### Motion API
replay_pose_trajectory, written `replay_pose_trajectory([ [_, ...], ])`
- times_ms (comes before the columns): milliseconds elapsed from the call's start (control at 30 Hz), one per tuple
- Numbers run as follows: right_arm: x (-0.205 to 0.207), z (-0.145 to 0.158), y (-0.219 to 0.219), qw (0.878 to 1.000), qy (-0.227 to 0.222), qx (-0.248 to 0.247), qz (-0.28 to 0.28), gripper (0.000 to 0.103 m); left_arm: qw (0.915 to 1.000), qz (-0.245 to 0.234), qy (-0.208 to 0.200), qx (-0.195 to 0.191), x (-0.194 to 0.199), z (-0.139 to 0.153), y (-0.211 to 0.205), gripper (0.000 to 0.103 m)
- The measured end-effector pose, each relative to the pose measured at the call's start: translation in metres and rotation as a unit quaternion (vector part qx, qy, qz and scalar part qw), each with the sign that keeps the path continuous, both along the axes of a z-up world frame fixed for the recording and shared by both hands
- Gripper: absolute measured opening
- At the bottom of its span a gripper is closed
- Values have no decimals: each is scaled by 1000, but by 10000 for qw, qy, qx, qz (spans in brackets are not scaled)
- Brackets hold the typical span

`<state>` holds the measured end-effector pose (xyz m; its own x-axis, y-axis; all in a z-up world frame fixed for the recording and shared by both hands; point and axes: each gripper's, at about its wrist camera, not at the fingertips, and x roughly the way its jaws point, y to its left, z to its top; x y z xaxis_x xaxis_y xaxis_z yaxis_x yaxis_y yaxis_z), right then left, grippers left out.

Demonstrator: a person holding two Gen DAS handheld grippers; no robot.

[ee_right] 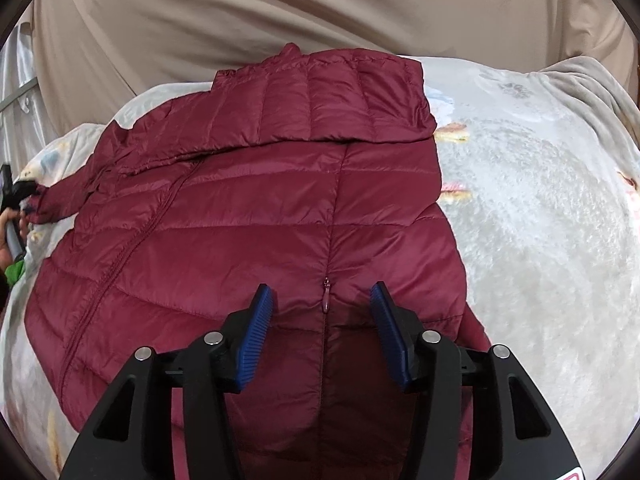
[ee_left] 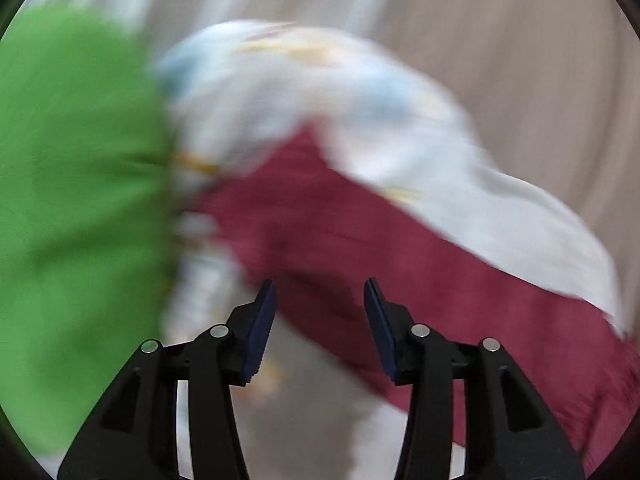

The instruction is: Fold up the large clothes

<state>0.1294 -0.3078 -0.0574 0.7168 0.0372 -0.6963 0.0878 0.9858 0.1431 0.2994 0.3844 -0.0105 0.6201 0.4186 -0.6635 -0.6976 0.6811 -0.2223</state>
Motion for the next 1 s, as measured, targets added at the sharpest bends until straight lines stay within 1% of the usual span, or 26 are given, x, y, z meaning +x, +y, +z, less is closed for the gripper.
replay_pose_trajectory([
  [67, 1, -1, 1, 10000, 15, -9, -12, 52, 9999, 124, 37, -11, -1, -6, 19, 44],
  [100, 1, -1, 0, 10000, 28, -2, -28, 53, 9998, 93, 141, 71, 4, -9, 22, 44],
  [167, 2, -2, 0, 10000, 46, 0, -65, 53, 9989, -75, 345, 307, 18, -11, 14, 44],
  [200, 2, -2, 0, 10000, 43, -1, -82, 53, 9983, -198, 434, 342, 25, -13, 11, 43],
  [233, 2, -2, 1, 10000, 37, -7, -89, 53, 9977, -356, 505, 266, 35, -15, 7, 39],
  [267, 1, -2, 1, 10000, 32, -14, -90, 53, 9981, -407, 451, 103, 40, -18, 9, 16],
  [300, 2, -2, 0, 10000, 33, -1, -87, 53, 9984, -436, 345, -98, 44, -20, 11, 4],
  [333, 1, -2, 1, 10000, 35, 6, -87, 53, 9983, -475, 205, -284, 48, -19, 10, 4],
  [367, 1, -2, 0, 10000, 36, 19, -85, 53, 9981, -522, 61, -319, 52, -13, 4, 3],
  [433, 2, -2, 0, 10000, 35, 43, -82, 53, 9972, -712, -141, -155, 59, 4, -15, 3],
  [467, 1, -2, -1, 9999, 33, 51, -81, 54, 9957, -876, -292, -49, 61, 17, -32, 2],
  [500, 2, -2, -1, 9999, 31, 61, -82, 54, 9933, -1065, -437, 34, 62, 31, -50, 2],
  [567, 2, -2, -1, 9999, 24, 76, -86, 54, 9825, -1663, -814, 210, 65, 64, -104, 2],
  [600, 2, -2, -1, 9999, 21, 87, -86, 54, 9758, -1947, -962, 262, 66, 78, -131, 2],
  [633, 1, -2, -2, 9999, 17, 97, -85, 54, 9649, -2347, -1139, 295, 65, 93, -169, 2],
  [700, 1, -2, -3, 9999, 8, 123, -83, 54, 9427, -3026, -1362, 334, 67, 111, -235, 2],
  [733, 1, -2, -3, 9999, 2, 136, -84, 54, 9284, -3405, -1448, 348, 62, 117, -273, 2],
  [767, 1, -2, -3, 9999, -5, 146, -84, 54, 9102, -3850, -1489, 339, 58, 119, -320, 2],
  [800, 0, -2, -4, 9998, -13, 168, -83, 54, 8992, -4099, -1494, 315, 56, 118, -345, 3],
  [833, 0, -2, -5, 9998, -21, 192, -80, 54, 8807, -4508, -1433, 249, 54, 112, -388, 3],
  [867, -1, -1, -5, 9997, -30, 221, -77, 54, 8658, -4829, -1303, 156, 55, 102, -424, 4],
  [900, -1, -1, -7, 9996, -44, 273, -73, 54, 8538, -5081, -1131, 23, 56, 86, -458, 4],
  [933, -1, -1, -8, 9994, -58, 324, -72, 54, 8450, -5255, -988, -67, 53, 73, -480, 8],
  [967, -2, -1, -9, 9993, -71, 369, -72, 54, 8336, -5461, -808, -209, 58, 54, -504, 11],
  [1000, -3, -1, -11, 9990, -89, 427, -85, 55, 8198, -5689, -510, -415, 62, 27, -531, 16],
])
